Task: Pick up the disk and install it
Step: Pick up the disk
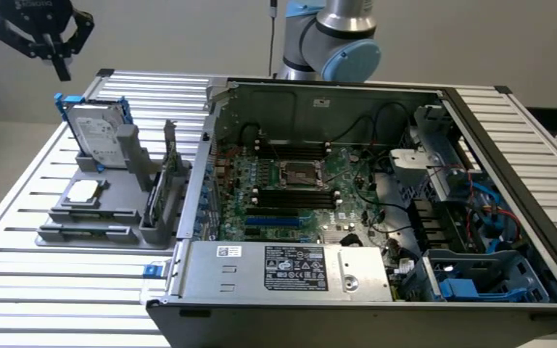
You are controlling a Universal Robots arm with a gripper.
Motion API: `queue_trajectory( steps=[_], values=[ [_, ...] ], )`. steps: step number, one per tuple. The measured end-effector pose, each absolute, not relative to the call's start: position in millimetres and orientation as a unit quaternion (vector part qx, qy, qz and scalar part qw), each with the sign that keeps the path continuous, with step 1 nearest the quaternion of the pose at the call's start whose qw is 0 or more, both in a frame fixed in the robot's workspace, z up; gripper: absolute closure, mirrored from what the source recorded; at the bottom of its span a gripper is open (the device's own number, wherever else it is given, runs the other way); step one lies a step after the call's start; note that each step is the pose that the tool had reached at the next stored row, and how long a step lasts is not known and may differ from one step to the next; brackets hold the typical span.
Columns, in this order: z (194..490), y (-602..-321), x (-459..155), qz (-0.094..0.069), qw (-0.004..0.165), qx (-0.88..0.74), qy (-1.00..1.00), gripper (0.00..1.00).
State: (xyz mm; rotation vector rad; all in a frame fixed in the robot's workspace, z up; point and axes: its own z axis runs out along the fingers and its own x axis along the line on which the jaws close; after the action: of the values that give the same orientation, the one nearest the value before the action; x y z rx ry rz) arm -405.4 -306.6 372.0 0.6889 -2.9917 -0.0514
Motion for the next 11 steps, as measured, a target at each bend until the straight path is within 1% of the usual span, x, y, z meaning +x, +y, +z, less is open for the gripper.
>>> queue_trajectory(
  steps=[11],
  values=[
    [365.8,-306.6,-405.4,-0.013,0.037,0.319,-0.947,0.89]
  ],
)
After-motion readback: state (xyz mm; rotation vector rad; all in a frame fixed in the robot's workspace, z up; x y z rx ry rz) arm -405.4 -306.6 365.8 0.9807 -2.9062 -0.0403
